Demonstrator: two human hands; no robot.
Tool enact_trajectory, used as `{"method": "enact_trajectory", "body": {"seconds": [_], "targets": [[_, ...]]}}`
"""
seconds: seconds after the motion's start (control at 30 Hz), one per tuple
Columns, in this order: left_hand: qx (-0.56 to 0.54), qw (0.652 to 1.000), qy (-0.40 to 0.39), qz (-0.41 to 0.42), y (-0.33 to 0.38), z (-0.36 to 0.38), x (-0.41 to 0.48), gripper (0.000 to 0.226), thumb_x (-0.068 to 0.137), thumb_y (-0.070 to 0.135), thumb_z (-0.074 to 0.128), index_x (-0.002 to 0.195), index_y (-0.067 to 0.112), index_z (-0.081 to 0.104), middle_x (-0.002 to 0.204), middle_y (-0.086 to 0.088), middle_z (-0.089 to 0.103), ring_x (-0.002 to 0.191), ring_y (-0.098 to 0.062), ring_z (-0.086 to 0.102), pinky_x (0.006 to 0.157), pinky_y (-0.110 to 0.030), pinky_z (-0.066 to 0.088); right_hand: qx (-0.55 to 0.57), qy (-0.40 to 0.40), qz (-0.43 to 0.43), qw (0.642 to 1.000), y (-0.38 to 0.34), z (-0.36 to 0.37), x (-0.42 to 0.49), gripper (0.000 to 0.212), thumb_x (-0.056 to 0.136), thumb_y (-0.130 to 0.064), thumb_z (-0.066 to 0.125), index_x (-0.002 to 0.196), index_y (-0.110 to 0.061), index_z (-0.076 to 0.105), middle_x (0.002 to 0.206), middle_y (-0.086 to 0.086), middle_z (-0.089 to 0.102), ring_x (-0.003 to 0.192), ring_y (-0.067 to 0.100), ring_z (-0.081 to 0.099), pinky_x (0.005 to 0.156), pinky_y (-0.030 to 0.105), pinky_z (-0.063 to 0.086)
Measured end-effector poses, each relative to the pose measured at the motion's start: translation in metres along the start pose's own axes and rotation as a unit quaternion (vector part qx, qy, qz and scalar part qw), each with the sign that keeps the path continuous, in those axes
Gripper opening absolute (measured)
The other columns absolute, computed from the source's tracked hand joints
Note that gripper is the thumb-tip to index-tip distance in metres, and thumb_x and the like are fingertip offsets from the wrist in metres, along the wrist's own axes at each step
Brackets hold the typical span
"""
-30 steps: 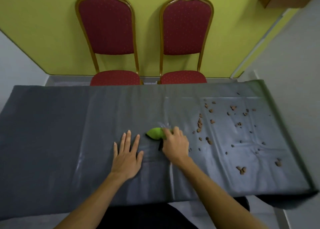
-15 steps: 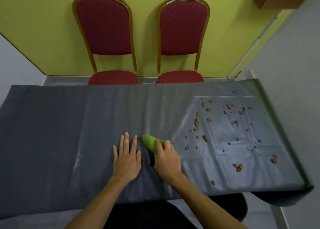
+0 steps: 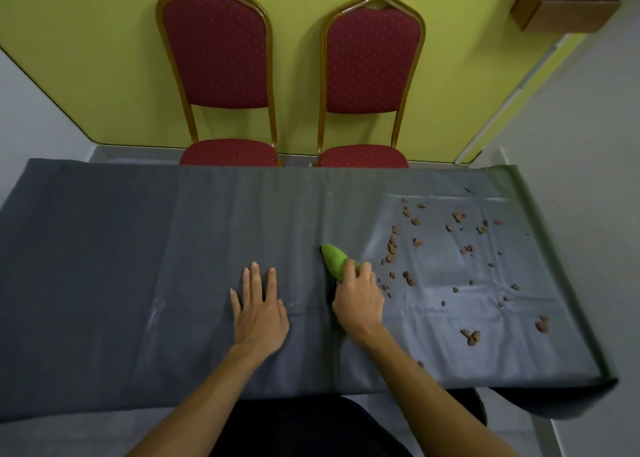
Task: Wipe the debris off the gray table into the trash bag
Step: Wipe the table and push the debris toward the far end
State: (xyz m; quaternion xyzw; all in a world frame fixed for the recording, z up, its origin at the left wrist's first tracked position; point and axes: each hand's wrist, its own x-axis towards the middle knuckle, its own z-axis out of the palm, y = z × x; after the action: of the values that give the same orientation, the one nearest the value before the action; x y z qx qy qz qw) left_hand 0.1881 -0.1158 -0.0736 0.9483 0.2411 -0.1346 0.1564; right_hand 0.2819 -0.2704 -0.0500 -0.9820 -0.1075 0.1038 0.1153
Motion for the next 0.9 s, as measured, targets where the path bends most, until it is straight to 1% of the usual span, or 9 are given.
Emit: {"method": "enact_trajectory", "body": {"seconds": [0.1, 0.2, 0.33, 0.47, 0.57, 0.7, 0.8, 0.9], "targets": [[0.006, 1.000, 0.011, 0.003, -0.003, 0.003, -0.001, 0.065, 0.101, 0.036, 0.025, 0.156, 0.021, -0.008, 0.161, -0.008, -0.026, 0.149, -0.025, -0.023, 0.121, -0.054, -0.006, 0.006, -0.018, -0.034, 0.999, -0.001, 0.005, -0.012, 0.036, 0.090, -0.019, 0.052, 0.125, -0.011, 0.045, 0.108, 0.010, 0.047, 0.085, 0.027, 0.052, 0.058, 0.035, 0.038], [0.011, 1.000, 0.014, 0.011, -0.006, 0.004, -0.001, 0.065, 0.101, 0.038, 0.021, 0.155, 0.021, -0.011, 0.160, -0.007, -0.028, 0.148, -0.024, -0.024, 0.121, -0.053, -0.006, -0.008, -0.031, -0.050, 0.998, 0.011, -0.004, -0.002, 0.037, 0.088, -0.022, 0.054, 0.124, -0.015, 0.045, 0.106, 0.009, 0.047, 0.084, 0.029, 0.055, 0.059, 0.036, 0.041], [0.017, 1.000, 0.010, 0.019, -0.008, 0.003, -0.001, 0.064, 0.102, 0.039, 0.020, 0.155, 0.022, -0.011, 0.161, -0.007, -0.026, 0.148, -0.023, -0.024, 0.122, -0.053, -0.005, -0.029, -0.021, -0.034, 0.999, 0.031, -0.017, 0.017, 0.042, 0.090, -0.026, 0.052, 0.131, -0.020, 0.046, 0.107, 0.009, 0.047, 0.087, 0.031, 0.055, 0.063, 0.039, 0.047], [0.014, 1.000, 0.010, 0.022, -0.010, 0.002, -0.003, 0.063, 0.103, 0.039, 0.020, 0.155, 0.022, -0.011, 0.160, -0.007, -0.027, 0.148, -0.023, -0.025, 0.122, -0.052, -0.006, -0.009, -0.016, 0.000, 1.000, 0.027, -0.016, 0.016, 0.041, 0.092, -0.025, 0.050, 0.133, -0.020, 0.043, 0.110, 0.009, 0.044, 0.091, 0.029, 0.052, 0.069, 0.041, 0.050], [0.012, 1.000, 0.014, 0.024, -0.010, 0.003, -0.003, 0.063, 0.103, 0.039, 0.019, 0.155, 0.022, -0.010, 0.160, -0.006, -0.027, 0.148, -0.023, -0.026, 0.122, -0.052, -0.006, 0.013, -0.016, 0.015, 1.000, 0.016, -0.011, 0.007, 0.040, 0.093, -0.023, 0.050, 0.132, -0.016, 0.043, 0.112, 0.010, 0.042, 0.092, 0.027, 0.051, 0.067, 0.039, 0.050], [0.022, 0.999, 0.028, 0.021, -0.011, 0.007, -0.002, 0.063, 0.102, 0.040, 0.019, 0.155, 0.021, -0.009, 0.161, -0.007, -0.025, 0.148, -0.023, -0.025, 0.122, -0.052, -0.005, 0.024, -0.025, -0.009, 0.999, 0.010, -0.002, -0.011, 0.039, 0.093, -0.025, 0.051, 0.130, -0.015, 0.043, 0.111, 0.008, 0.043, 0.087, 0.023, 0.050, 0.060, 0.034, 0.044], [0.026, 0.999, 0.037, 0.022, -0.012, 0.011, -0.002, 0.063, 0.101, 0.040, 0.019, 0.155, 0.021, -0.007, 0.162, -0.007, -0.023, 0.148, -0.023, -0.024, 0.122, -0.052, -0.004, 0.019, -0.035, -0.025, 0.999, 0.017, -0.002, -0.013, 0.039, 0.093, -0.028, 0.050, 0.130, -0.018, 0.042, 0.108, 0.006, 0.043, 0.081, 0.021, 0.050, 0.060, 0.035, 0.047], [0.028, 0.998, 0.040, 0.027, -0.013, 0.012, 0.000, 0.063, 0.101, 0.040, 0.020, 0.156, 0.021, -0.004, 0.163, -0.007, -0.019, 0.149, -0.023, -0.021, 0.122, -0.053, -0.002, 0.008, -0.032, -0.011, 0.999, 0.022, -0.009, 0.000, 0.040, 0.092, -0.028, 0.049, 0.130, -0.020, 0.042, 0.104, 0.006, 0.043, 0.079, 0.025, 0.051, 0.063, 0.040, 0.051]]}}
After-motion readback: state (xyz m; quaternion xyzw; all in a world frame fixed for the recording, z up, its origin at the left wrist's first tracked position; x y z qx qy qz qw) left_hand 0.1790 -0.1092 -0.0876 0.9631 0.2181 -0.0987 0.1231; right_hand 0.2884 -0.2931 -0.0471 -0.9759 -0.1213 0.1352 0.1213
